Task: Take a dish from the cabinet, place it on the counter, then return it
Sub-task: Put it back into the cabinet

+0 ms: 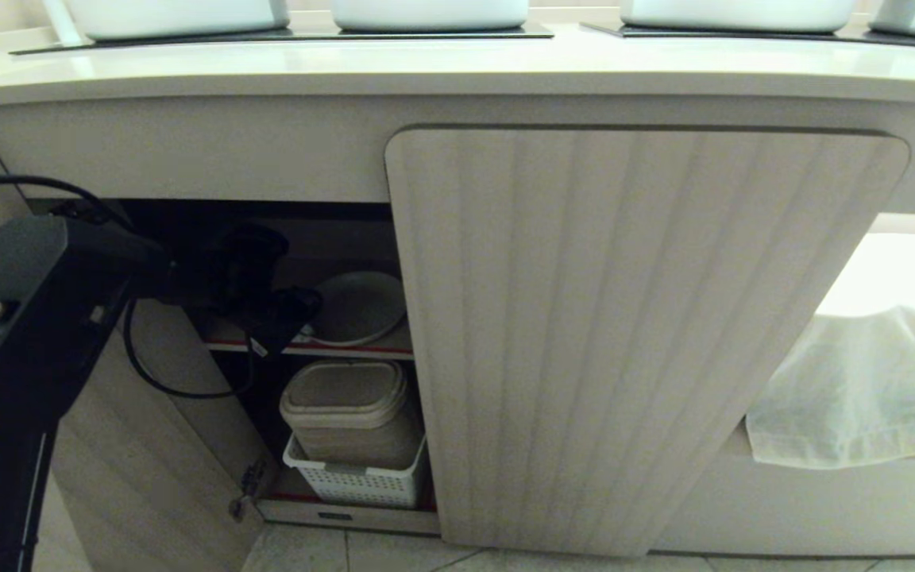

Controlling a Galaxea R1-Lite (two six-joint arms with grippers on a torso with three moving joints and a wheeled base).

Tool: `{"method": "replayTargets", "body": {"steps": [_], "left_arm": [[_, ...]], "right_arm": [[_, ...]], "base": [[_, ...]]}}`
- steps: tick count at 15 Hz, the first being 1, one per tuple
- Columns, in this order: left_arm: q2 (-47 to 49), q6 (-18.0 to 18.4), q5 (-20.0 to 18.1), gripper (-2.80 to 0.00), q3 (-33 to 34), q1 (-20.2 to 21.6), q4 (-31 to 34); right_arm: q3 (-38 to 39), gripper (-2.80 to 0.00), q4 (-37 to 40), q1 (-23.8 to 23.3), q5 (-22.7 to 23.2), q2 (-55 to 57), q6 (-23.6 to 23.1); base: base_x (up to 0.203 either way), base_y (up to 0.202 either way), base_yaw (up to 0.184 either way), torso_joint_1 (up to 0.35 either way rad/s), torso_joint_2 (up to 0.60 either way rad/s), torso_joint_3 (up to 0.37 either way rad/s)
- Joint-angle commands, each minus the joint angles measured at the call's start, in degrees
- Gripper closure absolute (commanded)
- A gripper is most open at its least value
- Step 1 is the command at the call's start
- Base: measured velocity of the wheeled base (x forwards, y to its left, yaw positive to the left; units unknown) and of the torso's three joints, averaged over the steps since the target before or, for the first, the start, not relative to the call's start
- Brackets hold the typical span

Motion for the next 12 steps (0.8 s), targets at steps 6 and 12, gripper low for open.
{"method": "replayTargets", "body": {"steps": [6, 12], "left_arm": [[4.65, -3.83, 0.7, 0.0, -11.05, -0.07, 3.54], [5.82, -3.87, 0.88, 0.0, -12.56, -0.07, 4.3]], "right_arm": [[0.01, 0.0, -0.02, 0.01, -0.02, -0.01, 0.0], [0.01, 0.0, -0.02, 0.01, -0.02, -0.01, 0.0]], "base": [[0.0, 0.0, 0.0, 0.0, 0.0, 0.0], [0.0, 0.0, 0.0, 0.0, 0.0, 0.0]]}}
